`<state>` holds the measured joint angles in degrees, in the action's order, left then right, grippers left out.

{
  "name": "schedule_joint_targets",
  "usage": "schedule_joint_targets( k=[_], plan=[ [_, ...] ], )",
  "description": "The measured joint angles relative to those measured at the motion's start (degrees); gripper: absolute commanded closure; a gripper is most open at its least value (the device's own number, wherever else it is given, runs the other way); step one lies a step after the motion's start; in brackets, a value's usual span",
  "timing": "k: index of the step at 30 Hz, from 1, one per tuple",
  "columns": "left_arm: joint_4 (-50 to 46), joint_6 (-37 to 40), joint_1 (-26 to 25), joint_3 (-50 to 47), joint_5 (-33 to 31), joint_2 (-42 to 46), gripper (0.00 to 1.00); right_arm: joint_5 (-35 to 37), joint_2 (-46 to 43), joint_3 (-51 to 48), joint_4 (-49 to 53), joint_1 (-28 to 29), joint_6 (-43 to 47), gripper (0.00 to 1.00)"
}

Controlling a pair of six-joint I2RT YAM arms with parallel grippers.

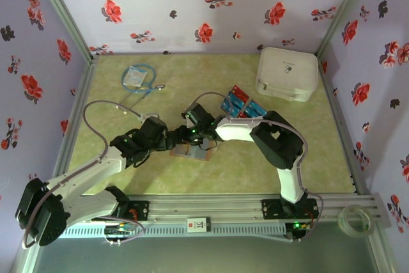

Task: Put the credit cards into the card holder
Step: Flip over the card slot in the card holder, then rotate the card holder at the center of the table.

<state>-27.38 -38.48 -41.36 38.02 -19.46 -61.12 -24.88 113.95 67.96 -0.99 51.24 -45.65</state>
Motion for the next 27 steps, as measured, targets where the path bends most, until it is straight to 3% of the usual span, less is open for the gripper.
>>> schedule_joint_targets(
  k=[9, 18, 23, 27],
  plan=[
    [2.1, -0.1, 0.3, -1.2, 1.0, -1.7, 0.00, 0.9, -10.9, 0.2, 8.0, -4.5, 3.0, 0.53],
    [5.5, 0.1, 0.3, -1.5, 3.9, -8.0, 0.00, 14.5, -26.8, -4.3, 23.1, -6.7, 11.8, 0.48],
    [7.0, 0.1, 0.4, -1.3, 4.9, -10.7, 0.00, 18.8, -28.2, -12.2, 26.6, -6.7, 12.5, 0.49],
    [7.3, 0.1, 0.4, -0.5, 5.2, -13.3, 0.00, 19.2, -26.4, -15.3, 26.8, -6.7, 12.5, 0.55]
  ],
)
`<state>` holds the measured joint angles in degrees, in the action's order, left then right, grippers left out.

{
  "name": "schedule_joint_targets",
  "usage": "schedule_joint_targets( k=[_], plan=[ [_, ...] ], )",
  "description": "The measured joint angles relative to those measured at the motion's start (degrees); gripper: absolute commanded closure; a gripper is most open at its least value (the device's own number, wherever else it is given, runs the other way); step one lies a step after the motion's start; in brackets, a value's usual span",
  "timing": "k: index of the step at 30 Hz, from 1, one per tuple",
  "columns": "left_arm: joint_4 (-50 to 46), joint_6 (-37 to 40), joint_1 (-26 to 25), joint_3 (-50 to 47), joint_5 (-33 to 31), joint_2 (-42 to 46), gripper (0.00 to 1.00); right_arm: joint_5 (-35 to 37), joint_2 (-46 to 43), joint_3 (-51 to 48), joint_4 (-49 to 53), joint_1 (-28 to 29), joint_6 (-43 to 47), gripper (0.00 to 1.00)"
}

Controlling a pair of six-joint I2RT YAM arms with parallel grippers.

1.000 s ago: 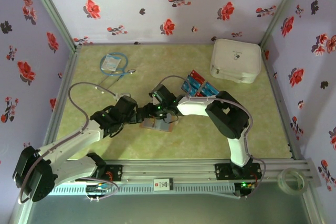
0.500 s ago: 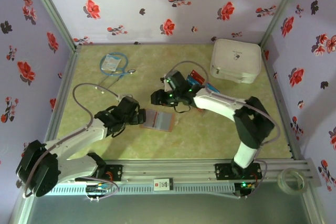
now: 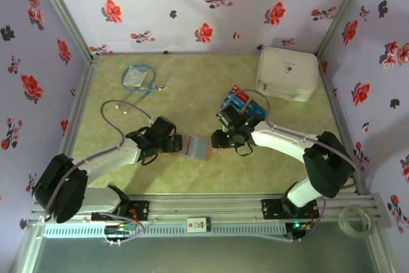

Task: Put the credit cards into the card holder
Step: Rotate the card holder at the center of the table.

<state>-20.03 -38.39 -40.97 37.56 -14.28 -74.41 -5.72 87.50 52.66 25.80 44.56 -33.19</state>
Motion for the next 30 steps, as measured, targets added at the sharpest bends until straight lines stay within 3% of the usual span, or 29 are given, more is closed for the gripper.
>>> schedule_joint_targets(
  k=[11, 19, 21, 23, 25, 30],
  plan=[
    [1.4, 0.0, 0.0, 2.2, 0.6, -2.7, 0.00, 0.0, 4.9, 0.4, -1.5, 0.0, 1.2, 0.90],
    [1.7, 0.0, -0.2, 2.2, 0.9, -2.7, 0.00, 0.0, 4.9, 2.1, -1.5, -2.0, 1.7, 0.93],
    [2.1, 0.0, -0.3, 2.2, 0.9, -2.7, 0.00, 0.0, 4.9, 2.4, -1.5, -2.3, 1.7, 0.89],
    [2.2, 0.0, -0.3, 2.2, 1.0, -2.7, 0.00, 0.0, 4.9, 2.9, -1.4, -2.5, 2.1, 0.71],
    [2.3, 0.0, -0.3, 2.2, 1.0, -2.7, 0.00, 0.0, 4.9, 3.4, -1.0, -2.5, 2.5, 0.62],
    [2.5, 0.0, -0.3, 2.2, 1.0, -2.7, 0.00, 1.2, 2.8, 5.8, 2.6, -2.9, 4.0, 0.54]
  ],
)
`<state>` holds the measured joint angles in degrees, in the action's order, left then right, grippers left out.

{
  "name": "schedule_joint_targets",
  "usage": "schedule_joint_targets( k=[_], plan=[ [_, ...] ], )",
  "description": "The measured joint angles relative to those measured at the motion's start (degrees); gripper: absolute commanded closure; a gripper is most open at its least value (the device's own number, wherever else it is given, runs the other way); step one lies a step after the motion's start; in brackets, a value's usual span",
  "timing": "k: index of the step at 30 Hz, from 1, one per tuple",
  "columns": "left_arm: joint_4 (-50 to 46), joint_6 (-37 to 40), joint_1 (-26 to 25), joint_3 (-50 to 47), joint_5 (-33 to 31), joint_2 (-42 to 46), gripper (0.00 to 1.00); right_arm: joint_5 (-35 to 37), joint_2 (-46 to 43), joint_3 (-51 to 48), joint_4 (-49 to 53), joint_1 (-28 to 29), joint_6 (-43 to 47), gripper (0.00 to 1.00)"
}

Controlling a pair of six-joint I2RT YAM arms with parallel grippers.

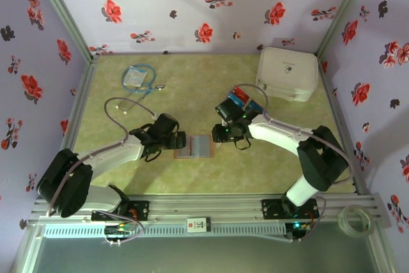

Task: Put the credit cards into the card holder
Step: Rotate the card holder at the center of the table, then pick up the credit card from the storage box.

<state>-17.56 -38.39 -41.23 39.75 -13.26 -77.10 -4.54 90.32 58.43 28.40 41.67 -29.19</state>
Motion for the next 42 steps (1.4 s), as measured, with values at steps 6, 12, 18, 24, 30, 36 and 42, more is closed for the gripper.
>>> schedule_joint_targets(
  k=[6, 12, 18, 24, 30, 36, 42],
  plan=[
    [0.0, 0.0, 0.0, 0.0, -0.2, 0.0, 0.00, 4.9, -3.7, 5.9, 5.6, -3.0, 5.2, 0.53],
    [1.0, 0.3, 0.0, -0.6, -1.1, 1.7, 0.00, 11.9, -2.0, 9.0, 11.6, -3.8, 12.5, 0.55],
    [1.5, 0.8, 0.0, -0.7, -2.2, 2.7, 0.00, 16.9, 2.9, 10.0, 15.5, -3.8, 17.4, 0.60],
    [1.5, 1.3, 0.0, -0.7, -2.6, 2.7, 0.00, 18.4, 5.8, 11.2, 16.7, -3.8, 19.6, 0.65],
    [1.6, 1.6, 0.0, -0.9, -2.7, 2.7, 0.00, 18.6, 7.6, 11.6, 16.7, -3.8, 20.3, 0.70],
    [1.6, 1.7, 0.0, -1.1, -2.7, 2.7, 0.00, 18.6, 9.0, 12.0, 16.7, -3.8, 20.7, 0.75],
    [1.6, 1.7, 0.0, -1.3, -2.7, 2.7, 0.00, 18.7, 10.2, 12.2, 16.7, -3.8, 21.2, 0.80]
  ],
)
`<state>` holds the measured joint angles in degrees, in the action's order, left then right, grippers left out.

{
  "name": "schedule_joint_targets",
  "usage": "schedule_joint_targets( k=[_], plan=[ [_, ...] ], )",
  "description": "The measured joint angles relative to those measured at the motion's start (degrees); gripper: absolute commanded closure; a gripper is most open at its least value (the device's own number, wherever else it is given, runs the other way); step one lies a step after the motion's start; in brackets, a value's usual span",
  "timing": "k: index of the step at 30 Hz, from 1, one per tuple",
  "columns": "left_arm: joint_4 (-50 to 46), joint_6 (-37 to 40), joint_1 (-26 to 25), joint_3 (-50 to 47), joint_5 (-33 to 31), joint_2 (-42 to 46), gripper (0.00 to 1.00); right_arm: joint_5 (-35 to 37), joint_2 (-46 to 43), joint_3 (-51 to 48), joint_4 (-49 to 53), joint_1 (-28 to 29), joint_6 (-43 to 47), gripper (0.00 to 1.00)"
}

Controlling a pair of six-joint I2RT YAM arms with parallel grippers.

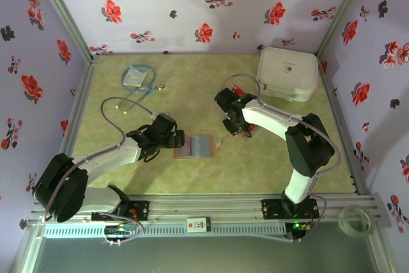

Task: Put the credit cards into the card holder
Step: Pick up the credit card from the storage box.

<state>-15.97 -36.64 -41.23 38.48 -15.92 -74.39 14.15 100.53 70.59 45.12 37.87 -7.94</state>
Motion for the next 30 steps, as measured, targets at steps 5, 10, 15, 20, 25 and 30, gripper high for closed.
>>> schedule_joint_targets(
  k=[5, 10, 15, 20, 25, 30],
  plan=[
    [0.3, 0.0, 0.0, -0.1, 0.0, 0.0, 0.00, 0.1, 0.4, 0.1, 0.0, 0.0, 0.1, 0.81],
    [0.7, 0.0, 0.0, -0.3, 0.0, 0.0, 0.00, 0.5, 0.4, 0.2, 0.0, 0.0, 0.1, 0.82],
    [0.9, 0.0, 0.0, -0.3, 0.0, 0.0, 0.00, 0.7, 0.4, 0.2, 0.0, 0.0, 0.1, 0.84],
    [1.0, 0.0, 0.0, -0.3, 0.0, 0.0, 0.00, 0.7, 0.4, 0.2, 0.0, 0.0, 0.4, 0.87],
    [1.0, 0.0, 0.0, -0.3, 0.0, 0.0, 0.00, 0.7, 0.4, 0.2, 0.0, 0.0, 0.5, 0.92],
    [1.0, 0.0, 0.0, -0.4, 0.0, 0.0, 0.00, 1.0, 0.4, 0.2, 0.0, 0.0, 1.4, 0.99]
  ],
)
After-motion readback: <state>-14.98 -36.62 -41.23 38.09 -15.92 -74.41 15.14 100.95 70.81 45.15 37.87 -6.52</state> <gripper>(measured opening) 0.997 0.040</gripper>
